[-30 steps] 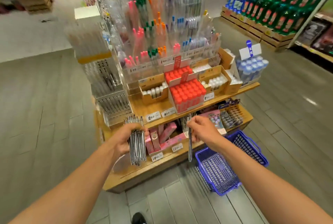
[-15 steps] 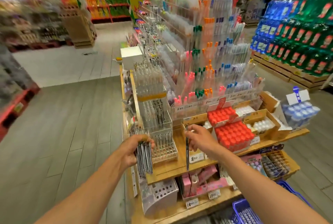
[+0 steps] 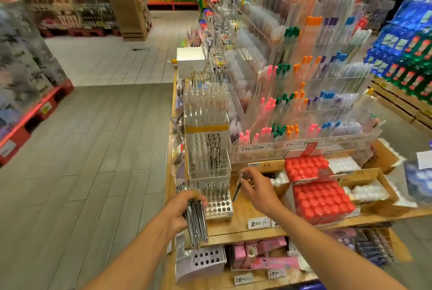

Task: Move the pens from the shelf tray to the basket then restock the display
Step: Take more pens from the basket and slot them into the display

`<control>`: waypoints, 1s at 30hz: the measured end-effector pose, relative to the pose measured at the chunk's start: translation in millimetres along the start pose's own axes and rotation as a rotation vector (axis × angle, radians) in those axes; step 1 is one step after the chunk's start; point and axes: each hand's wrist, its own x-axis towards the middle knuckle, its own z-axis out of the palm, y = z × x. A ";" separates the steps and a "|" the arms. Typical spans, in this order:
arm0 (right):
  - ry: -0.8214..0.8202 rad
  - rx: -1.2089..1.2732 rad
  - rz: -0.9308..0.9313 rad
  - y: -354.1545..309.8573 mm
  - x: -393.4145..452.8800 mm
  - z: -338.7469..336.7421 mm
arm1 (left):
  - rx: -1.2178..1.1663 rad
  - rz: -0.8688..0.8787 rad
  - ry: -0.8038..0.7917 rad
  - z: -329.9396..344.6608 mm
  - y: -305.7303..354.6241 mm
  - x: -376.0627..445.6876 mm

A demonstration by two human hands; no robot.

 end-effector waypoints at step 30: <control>-0.113 -0.237 0.154 65.2 34.2 67.3 | -0.042 -0.137 0.180 -5.9 -43.0 48.2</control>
